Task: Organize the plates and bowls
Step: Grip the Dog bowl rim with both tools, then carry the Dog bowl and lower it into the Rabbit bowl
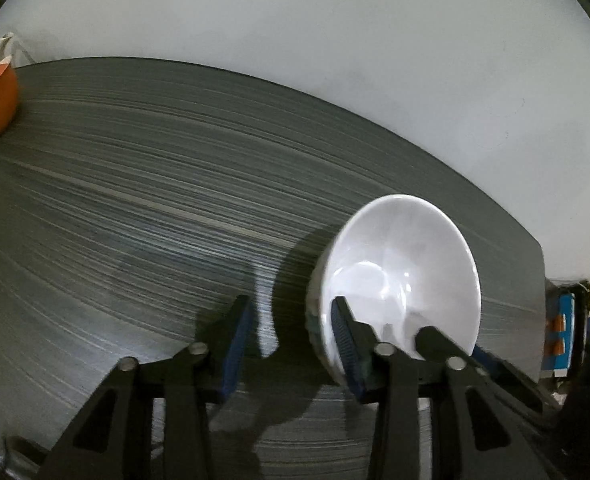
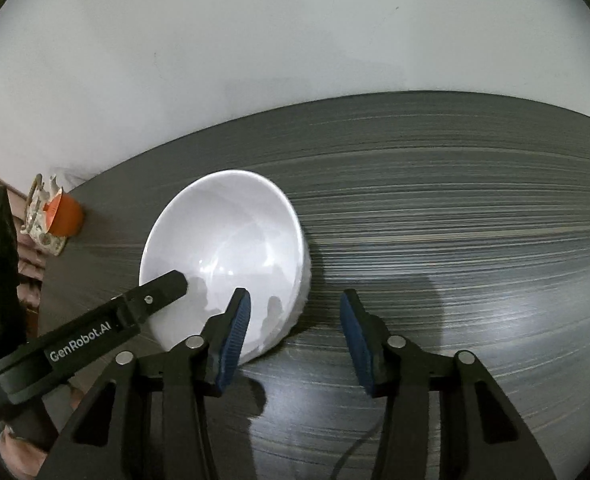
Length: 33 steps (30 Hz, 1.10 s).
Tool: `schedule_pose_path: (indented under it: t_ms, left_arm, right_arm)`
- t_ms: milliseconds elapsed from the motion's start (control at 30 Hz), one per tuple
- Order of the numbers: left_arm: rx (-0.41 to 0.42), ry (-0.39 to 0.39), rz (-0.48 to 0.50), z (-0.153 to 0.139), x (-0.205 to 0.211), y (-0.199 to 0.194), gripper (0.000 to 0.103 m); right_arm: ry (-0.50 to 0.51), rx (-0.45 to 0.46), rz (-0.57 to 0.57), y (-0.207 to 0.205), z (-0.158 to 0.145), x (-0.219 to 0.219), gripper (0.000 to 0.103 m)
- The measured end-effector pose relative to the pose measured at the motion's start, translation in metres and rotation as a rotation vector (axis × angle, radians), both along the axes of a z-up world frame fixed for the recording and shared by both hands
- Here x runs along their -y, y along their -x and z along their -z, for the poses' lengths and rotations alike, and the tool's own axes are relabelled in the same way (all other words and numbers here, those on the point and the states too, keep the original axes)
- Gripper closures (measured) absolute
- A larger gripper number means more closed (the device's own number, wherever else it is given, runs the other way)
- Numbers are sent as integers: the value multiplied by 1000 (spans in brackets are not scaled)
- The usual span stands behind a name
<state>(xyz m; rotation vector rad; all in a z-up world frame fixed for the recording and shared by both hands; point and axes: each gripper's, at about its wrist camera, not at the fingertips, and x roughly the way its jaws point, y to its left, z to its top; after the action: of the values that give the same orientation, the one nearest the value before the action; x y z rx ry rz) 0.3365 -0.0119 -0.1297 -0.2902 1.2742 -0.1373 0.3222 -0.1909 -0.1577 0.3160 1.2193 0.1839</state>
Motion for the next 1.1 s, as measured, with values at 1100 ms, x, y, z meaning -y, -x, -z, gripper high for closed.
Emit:
schedule_pose_path:
  t_ms: [1100]
  left_arm:
    - [54, -24, 80, -98, 40, 112, 88]
  right_arm:
    - [-31, 51, 32, 117, -98, 4, 77]
